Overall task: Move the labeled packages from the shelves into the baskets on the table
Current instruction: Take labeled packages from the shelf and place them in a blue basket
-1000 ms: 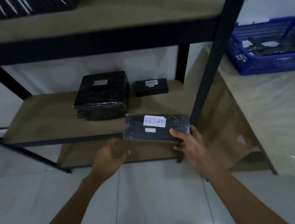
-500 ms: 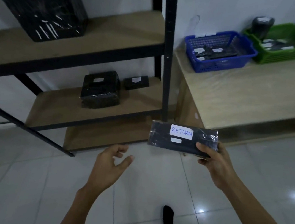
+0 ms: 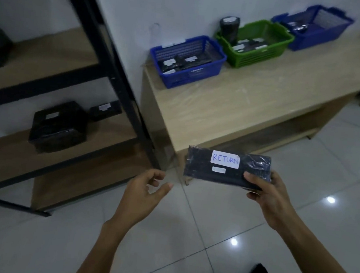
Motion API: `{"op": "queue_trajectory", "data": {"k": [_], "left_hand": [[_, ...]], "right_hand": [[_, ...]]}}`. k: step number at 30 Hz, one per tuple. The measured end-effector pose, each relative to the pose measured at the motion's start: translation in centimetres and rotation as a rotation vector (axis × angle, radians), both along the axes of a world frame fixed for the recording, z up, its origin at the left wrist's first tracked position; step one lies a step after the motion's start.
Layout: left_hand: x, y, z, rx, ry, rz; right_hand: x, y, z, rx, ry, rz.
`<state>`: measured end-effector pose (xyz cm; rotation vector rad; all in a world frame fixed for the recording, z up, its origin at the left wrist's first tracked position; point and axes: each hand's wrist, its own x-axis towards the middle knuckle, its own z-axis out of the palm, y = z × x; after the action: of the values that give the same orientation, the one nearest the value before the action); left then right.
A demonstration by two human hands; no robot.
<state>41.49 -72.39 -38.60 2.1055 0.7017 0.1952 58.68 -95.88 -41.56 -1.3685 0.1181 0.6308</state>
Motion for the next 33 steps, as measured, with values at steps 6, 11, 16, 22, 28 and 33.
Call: {"op": "queue_trajectory", "data": {"k": [6, 11, 16, 22, 28, 33], "left_hand": [[11.5, -7.5, 0.6, -0.018, 0.063, -0.034], [21.3, -11.9, 1.4, -0.083, -0.007, -0.028], [31.0, -13.2, 1.1, -0.057, -0.013, -0.052], [44.5, -12.4, -1.2, -0.062, -0.011, -0.068], [57.7, -11.8, -0.7, -0.07, -0.025, -0.096], [67.0, -11.8, -0.4, -0.004, 0.001, -0.126]], "right_hand": [[10.3, -7.0, -0.4, -0.045, 0.017, -0.03], [19.5, -11.1, -0.1, -0.067, 0.006, -0.052], [28.9, -12.4, -0.2, -0.066, 0.007, -0.07], [40.9, -12.8, -1.0, -0.117, 0.0, -0.12], [53.1, -13.0, 0.3, -0.139, -0.02, -0.154], [63.0, -13.0, 0.9, -0.111, -0.029, -0.168]]}}
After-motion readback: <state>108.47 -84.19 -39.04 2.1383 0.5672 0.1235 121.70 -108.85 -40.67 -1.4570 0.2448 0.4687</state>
